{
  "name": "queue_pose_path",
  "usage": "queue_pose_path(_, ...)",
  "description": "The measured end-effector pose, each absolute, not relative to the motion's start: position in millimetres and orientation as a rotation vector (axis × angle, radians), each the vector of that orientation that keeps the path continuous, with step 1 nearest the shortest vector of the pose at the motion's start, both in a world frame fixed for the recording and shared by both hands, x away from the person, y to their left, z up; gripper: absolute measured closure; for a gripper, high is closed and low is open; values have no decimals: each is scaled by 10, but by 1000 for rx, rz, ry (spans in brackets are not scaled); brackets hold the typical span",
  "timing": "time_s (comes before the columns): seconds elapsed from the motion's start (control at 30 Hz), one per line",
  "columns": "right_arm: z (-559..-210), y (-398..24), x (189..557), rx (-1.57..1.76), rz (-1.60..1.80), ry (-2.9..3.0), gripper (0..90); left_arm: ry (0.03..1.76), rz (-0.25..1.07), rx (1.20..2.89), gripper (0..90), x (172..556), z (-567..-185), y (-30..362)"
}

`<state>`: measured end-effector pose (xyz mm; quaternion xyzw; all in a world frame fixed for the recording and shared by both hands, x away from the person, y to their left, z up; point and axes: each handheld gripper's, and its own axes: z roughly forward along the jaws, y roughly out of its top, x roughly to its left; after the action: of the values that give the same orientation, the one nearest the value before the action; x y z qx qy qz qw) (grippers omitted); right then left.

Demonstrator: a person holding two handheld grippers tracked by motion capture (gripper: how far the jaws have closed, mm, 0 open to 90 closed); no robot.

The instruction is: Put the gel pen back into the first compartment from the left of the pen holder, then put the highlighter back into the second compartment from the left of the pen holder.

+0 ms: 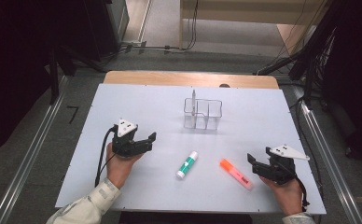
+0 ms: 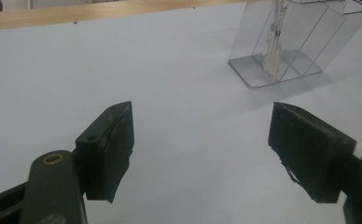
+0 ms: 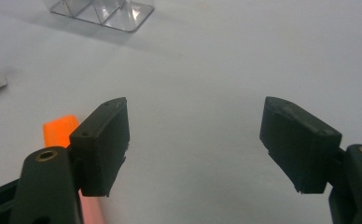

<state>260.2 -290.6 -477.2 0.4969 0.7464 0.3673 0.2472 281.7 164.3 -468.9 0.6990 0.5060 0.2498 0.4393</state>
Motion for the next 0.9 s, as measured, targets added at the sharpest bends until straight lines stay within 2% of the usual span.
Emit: queue_pose_path(0.9,-4800,-2767,2577,1308,1013,2093,225,1337,623,1652,229,2715,-4723,1945)
